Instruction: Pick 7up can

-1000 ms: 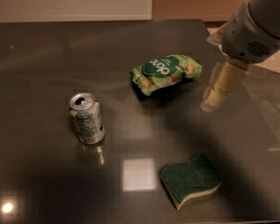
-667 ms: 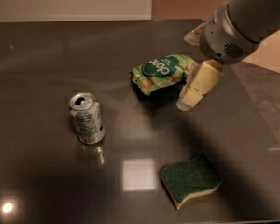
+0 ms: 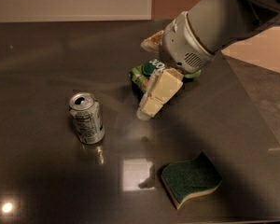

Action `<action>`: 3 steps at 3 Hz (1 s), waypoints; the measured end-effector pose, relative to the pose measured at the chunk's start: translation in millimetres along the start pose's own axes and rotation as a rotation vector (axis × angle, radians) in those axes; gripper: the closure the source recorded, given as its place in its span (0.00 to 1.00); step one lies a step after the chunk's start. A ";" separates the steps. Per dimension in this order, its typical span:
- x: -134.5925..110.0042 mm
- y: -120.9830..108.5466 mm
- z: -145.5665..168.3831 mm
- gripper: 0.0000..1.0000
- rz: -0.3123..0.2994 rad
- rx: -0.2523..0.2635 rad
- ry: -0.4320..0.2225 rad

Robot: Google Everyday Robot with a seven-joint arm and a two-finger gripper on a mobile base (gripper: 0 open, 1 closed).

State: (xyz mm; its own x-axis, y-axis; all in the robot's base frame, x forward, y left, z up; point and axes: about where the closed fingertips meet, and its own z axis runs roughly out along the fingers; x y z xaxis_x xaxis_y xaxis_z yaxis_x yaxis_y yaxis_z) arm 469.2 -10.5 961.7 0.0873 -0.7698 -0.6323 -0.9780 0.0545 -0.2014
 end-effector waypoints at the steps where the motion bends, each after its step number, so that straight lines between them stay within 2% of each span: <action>1: -22.4 15.4 30.9 0.00 -0.044 -0.063 -0.039; 3: -47.0 30.7 88.9 0.00 -0.099 -0.171 -0.059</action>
Offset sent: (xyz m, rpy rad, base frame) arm -0.0189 0.1036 -0.0475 0.0455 0.0759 0.2102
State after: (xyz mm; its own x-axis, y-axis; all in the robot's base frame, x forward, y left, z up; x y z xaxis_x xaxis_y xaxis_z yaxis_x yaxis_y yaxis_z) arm 451.9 83.9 918.8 0.1904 -0.7272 -0.6594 -0.9816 -0.1317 -0.1381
